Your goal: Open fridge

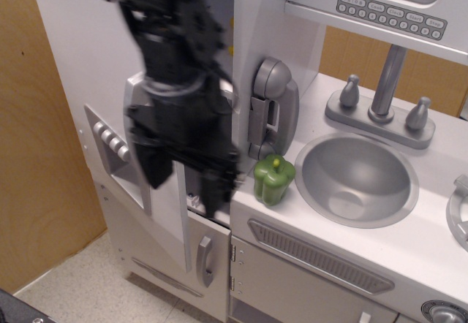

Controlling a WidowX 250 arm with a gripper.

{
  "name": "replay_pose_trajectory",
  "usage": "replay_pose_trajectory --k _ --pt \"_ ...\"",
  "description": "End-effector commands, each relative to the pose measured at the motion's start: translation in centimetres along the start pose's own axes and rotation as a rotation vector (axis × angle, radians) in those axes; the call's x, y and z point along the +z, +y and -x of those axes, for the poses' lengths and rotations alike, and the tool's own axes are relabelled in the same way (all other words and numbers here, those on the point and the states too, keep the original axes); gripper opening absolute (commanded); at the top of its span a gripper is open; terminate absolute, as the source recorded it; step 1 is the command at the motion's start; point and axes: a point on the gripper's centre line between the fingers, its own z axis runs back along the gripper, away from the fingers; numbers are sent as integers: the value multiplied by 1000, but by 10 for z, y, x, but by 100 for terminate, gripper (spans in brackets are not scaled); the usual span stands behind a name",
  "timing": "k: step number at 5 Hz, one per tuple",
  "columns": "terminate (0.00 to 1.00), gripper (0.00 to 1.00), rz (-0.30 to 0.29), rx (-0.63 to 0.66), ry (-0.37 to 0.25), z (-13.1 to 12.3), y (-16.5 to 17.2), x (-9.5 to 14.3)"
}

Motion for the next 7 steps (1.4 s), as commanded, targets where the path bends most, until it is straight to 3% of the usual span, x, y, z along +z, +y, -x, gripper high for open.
replay_pose_trajectory --k 1,2,3,4,5,6,7 --pt "0 100 27 69 -78 -62 -20 19" --pt "0 100 33 147 -103 -92 -6 29" --pt "0 100 2 181 -136 -88 16 37" --pt "0 100 -14 183 -138 -65 39 38" --pt "0 100 -68 208 -149 -42 63 42" --pt "0 100 -39 205 -110 -25 92 45" --pt "0 100 -59 228 -113 -7 126 48"
